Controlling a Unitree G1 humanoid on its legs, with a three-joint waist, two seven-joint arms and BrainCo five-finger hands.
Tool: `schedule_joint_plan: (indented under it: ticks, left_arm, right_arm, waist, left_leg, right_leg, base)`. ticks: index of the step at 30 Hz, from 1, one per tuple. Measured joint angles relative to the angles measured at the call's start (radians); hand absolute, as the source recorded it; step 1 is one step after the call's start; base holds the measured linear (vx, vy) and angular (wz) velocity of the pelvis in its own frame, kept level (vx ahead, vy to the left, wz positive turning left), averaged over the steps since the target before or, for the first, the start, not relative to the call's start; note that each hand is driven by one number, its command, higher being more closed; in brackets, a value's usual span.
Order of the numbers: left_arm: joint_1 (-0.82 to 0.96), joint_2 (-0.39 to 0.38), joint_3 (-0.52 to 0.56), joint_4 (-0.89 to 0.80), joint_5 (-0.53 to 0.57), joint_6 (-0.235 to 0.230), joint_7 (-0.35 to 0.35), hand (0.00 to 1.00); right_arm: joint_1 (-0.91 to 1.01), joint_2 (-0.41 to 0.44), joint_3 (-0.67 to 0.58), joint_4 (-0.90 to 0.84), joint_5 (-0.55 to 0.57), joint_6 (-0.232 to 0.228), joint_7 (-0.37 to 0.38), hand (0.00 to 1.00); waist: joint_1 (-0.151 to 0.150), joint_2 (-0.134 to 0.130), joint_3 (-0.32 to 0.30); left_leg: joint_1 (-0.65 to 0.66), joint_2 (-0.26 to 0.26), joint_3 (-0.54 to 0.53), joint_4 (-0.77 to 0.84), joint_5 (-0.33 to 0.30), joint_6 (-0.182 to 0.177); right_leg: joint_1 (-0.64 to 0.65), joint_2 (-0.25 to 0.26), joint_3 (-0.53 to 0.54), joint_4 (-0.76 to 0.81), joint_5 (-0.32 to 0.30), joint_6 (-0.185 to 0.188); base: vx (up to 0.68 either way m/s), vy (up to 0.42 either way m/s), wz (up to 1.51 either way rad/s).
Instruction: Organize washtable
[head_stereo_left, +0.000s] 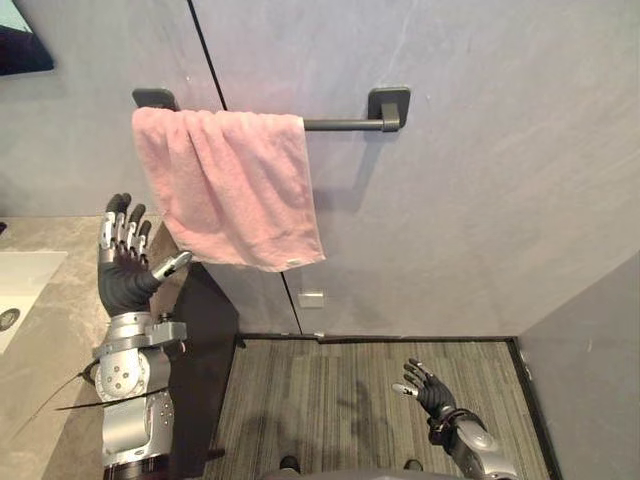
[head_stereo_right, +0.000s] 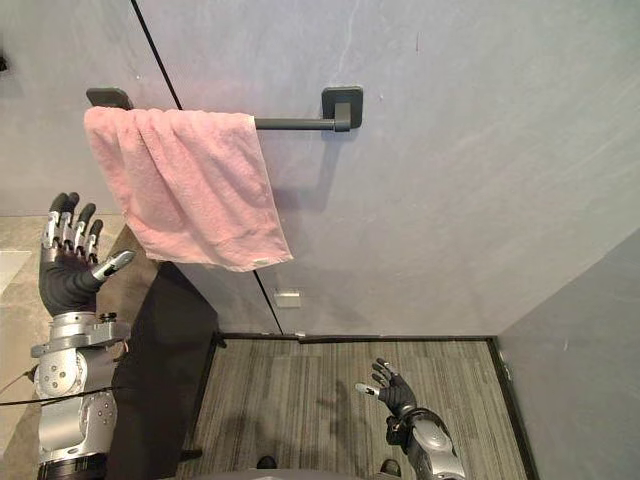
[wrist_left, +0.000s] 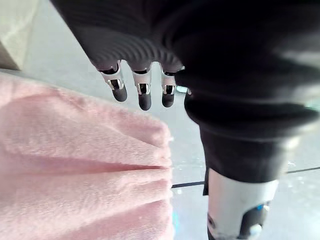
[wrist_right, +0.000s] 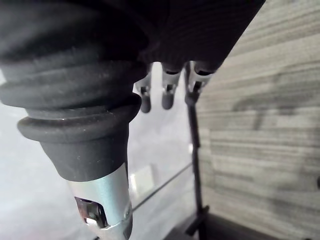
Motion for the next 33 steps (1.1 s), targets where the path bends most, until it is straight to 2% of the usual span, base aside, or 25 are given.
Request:
schedule_joint_plan:
  ticks: [3,9,13,17,21,23,31,33]
  left_arm:
    - [-0.015,0.067,0.023,-0.002,0.0,0.0,0.002,0.0]
    - [-0.085,0.202,0.113,0.006,0.0,-0.012,0.04,0.0]
    - [-0.174,0.3,0.119,0.153,-0.002,-0.021,0.066,0.0]
    - [-0.256,0.395,0.114,0.291,-0.034,-0.02,0.062,0.0]
    - [-0.331,0.508,0.051,0.415,-0.114,-0.014,0.049,0.0]
    - [-0.405,0.562,-0.001,0.478,-0.155,-0.007,0.023,0.0]
    - [-0.588,0.622,-0.148,0.658,-0.214,0.019,-0.004,0.0]
    - [-0.62,0.632,-0.182,0.7,-0.228,0.033,-0.011,0.0]
  right_arm:
    - [0.014,-0.005,0.0,0.001,-0.005,0.002,0.0,0.0]
    - [0.023,-0.003,0.002,0.011,-0.005,0.005,0.019,0.0]
    - [0.023,-0.004,0.002,0.01,-0.013,0.006,0.019,0.0]
    - [0.023,-0.005,0.003,-0.013,-0.012,0.008,0.019,0.0]
    - [0.024,-0.006,0.004,-0.094,0.007,0.008,0.019,0.0]
    - [0.021,-0.007,0.003,-0.157,0.031,0.007,0.019,0.0]
    - [0.023,-0.008,0.002,-0.312,0.097,0.004,0.019,0.0]
    - [0.019,-0.003,0.005,-0.319,0.108,0.004,0.019,0.0]
  waist:
    - [0.001,0.002,-0.004]
    - [0.007,-0.015,-0.02]
    - [0.018,-0.021,-0.024]
    - [0.03,-0.028,-0.026]
    - [0.03,-0.046,-0.022]
    - [0.031,-0.066,-0.008]
    - [0.022,-0.122,0.072]
    - [0.002,-0.128,0.093]
  left_leg:
    - [-0.012,0.0,-0.01,0.0,0.006,0.001]
    - [-0.033,0.0,-0.02,-0.003,0.012,0.001]
    - [-0.04,0.0,-0.024,-0.003,0.013,0.001]
    - [-0.068,0.002,-0.025,-0.003,0.022,-0.001]
    - [-0.088,0.009,-0.022,0.001,0.026,-0.002]
    - [-0.114,0.014,-0.018,0.001,0.037,-0.001]
    - [-0.161,0.019,0.03,0.001,0.055,0.0]
    - [-0.17,0.02,0.041,0.001,0.059,0.002]
  right_leg:
    - [-0.005,0.001,-0.008,0.0,0.0,0.0]
    - [-0.022,0.001,-0.014,0.0,0.0,-0.001]
    - [-0.026,0.002,-0.016,0.0,0.001,-0.001]
    - [-0.056,0.004,-0.015,0.0,0.007,-0.008]
    - [-0.076,0.011,-0.01,0.0,0.013,-0.015]
    - [-0.107,0.016,-0.003,0.0,0.024,-0.021]
    - [-0.18,0.026,0.054,-0.024,0.076,-0.032]
    - [-0.192,0.028,0.065,-0.033,0.087,-0.035]
  base:
    - [-0.03,-0.016,0.1]
    - [-0.01,-0.008,0.04]
    - [0.0,-0.007,0.02]
    - [0.0,0.0,0.0]
    - [-0.02,-0.01,-0.03]
    - [-0.07,-0.026,-0.08]
    - [-0.08,-0.007,-0.2]
    - [-0.07,0.003,-0.17]
